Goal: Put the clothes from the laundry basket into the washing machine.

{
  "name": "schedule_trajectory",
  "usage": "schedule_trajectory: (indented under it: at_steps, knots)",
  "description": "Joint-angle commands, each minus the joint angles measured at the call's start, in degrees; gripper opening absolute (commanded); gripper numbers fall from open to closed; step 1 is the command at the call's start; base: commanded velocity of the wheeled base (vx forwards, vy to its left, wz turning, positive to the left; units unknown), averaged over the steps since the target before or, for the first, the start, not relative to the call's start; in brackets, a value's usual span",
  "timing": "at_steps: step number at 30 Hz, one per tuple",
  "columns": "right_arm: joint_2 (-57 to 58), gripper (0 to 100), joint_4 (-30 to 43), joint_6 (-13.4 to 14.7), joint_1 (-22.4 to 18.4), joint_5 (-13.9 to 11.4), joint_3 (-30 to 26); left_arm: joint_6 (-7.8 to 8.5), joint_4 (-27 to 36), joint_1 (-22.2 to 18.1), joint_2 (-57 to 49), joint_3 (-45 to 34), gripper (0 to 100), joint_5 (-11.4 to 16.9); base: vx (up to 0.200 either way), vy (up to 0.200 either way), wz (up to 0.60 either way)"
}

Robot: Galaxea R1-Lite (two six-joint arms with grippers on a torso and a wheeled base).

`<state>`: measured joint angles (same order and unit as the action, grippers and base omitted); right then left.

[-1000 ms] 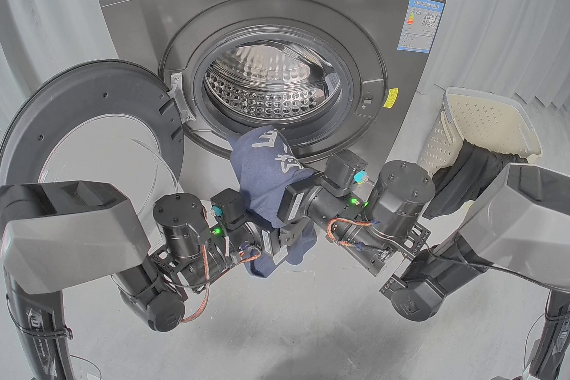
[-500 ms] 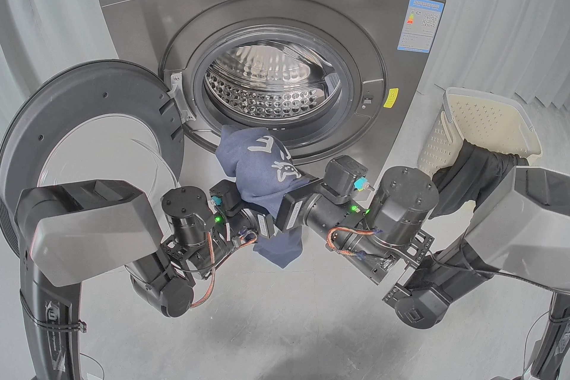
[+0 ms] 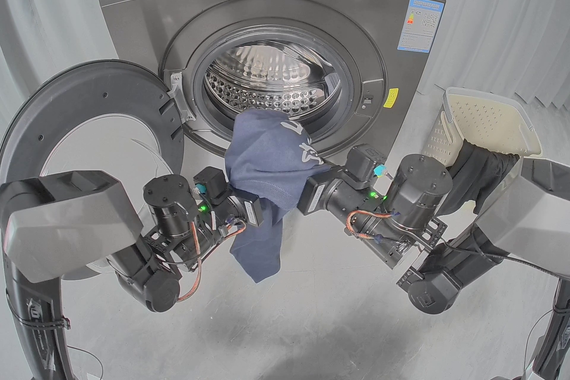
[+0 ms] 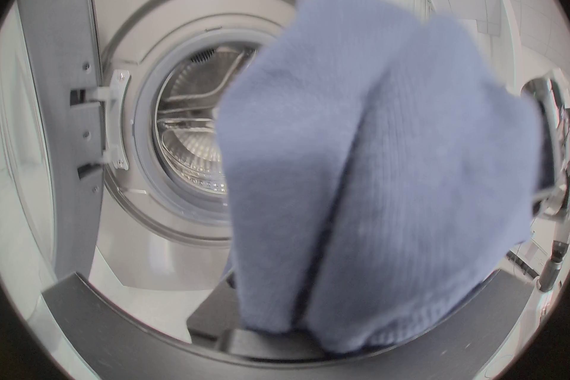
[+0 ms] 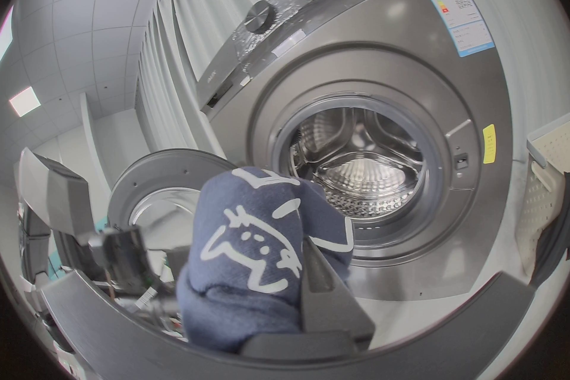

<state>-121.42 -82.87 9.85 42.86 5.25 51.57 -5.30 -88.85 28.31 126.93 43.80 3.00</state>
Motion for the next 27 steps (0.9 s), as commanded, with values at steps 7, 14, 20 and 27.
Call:
schedule_trajectory:
  at_steps: [7,14,20,27]
  knots:
    - [-1.54,0,-0.01,0.08,-2.52,0.28,-5.25,-1.82,-0.1,0.17,-14.6,-6.71,0,-0.89,0.0,0.0,0.0]
    - [-5.32,0,-0.8,-0.01,0.29,0.2,-5.51,-1.99,-0.19,2.28,-19.26,-9.79,0,-2.3,0.0,0.0,0.0]
    - [-4.53,0,-1.94,-0.18,1.43,0.02,-5.78,-2.08,-0.19,2.72,-20.67,-11.28,0,-2.3,0.0,0.0,0.0]
    - [4.61,100,-2.03,-3.08,1.7,-3.41,-17.38,-0.76,-0.19,2.63,-23.22,-17.61,0,-2.21,0.0,0.0,0.0]
